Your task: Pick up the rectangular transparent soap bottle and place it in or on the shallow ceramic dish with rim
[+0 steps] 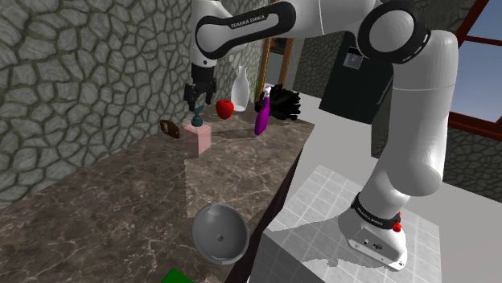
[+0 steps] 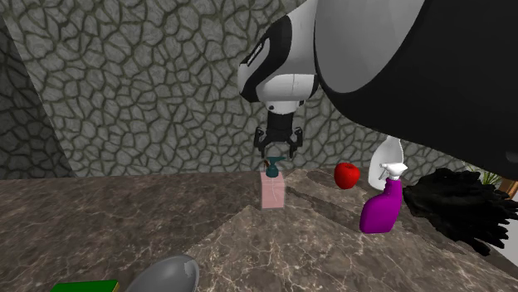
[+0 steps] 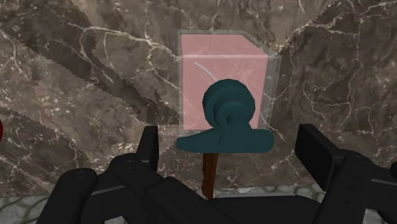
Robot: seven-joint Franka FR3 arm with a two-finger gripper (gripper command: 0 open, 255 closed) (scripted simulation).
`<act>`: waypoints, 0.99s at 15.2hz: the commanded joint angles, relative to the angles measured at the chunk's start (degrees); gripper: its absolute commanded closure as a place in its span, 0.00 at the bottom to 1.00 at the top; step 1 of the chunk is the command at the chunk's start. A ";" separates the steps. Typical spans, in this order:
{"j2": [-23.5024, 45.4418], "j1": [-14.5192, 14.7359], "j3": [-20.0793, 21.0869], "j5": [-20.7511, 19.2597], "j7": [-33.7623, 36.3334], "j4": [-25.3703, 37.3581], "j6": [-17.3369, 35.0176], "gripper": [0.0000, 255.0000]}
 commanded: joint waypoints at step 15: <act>0.92 0.05 -0.06 -0.15 0.06 -0.80 1.72 1.00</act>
